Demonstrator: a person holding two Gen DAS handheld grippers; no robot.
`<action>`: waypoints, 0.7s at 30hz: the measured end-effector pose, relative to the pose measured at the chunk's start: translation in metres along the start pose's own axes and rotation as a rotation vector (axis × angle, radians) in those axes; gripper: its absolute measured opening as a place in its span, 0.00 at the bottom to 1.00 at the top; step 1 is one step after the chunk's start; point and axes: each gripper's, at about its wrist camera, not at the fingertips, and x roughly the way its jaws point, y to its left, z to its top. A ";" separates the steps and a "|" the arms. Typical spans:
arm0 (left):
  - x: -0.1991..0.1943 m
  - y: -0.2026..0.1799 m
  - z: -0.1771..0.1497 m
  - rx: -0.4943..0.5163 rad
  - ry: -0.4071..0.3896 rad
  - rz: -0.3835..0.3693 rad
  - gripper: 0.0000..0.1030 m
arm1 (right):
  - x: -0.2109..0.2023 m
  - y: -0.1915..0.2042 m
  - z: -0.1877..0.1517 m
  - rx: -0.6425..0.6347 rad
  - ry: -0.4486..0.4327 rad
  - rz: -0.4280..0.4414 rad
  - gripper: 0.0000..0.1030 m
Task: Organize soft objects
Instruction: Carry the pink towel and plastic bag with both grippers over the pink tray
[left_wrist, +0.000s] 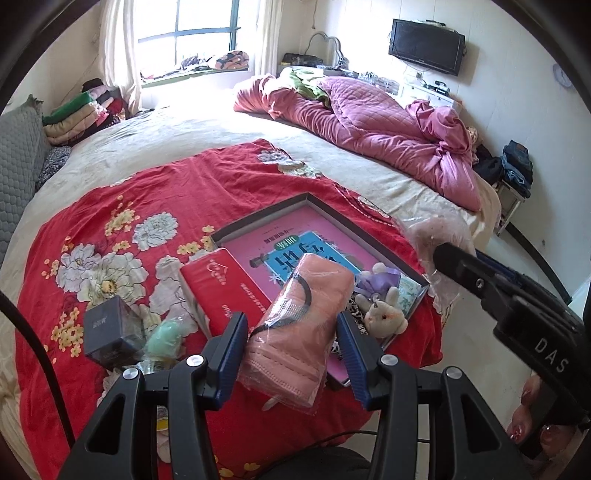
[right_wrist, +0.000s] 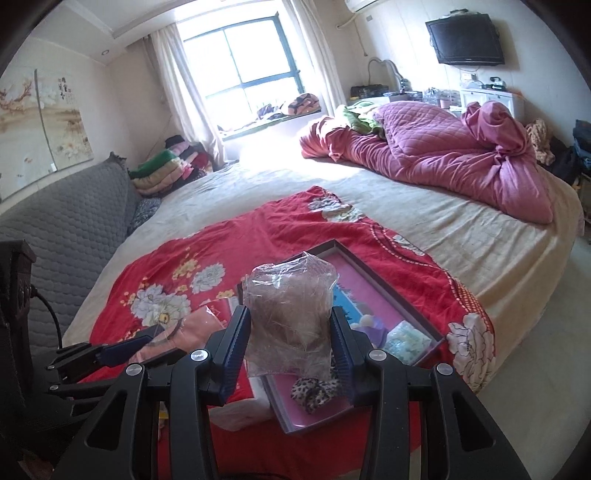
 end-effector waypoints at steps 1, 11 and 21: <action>0.002 -0.001 0.000 0.002 0.003 -0.003 0.48 | 0.000 -0.003 0.000 0.004 -0.001 -0.004 0.43; 0.036 -0.025 0.000 0.033 0.056 -0.033 0.48 | 0.011 -0.032 0.002 0.015 0.012 -0.039 0.43; 0.070 -0.039 0.000 0.055 0.112 -0.053 0.48 | 0.024 -0.053 0.004 0.021 0.019 -0.058 0.43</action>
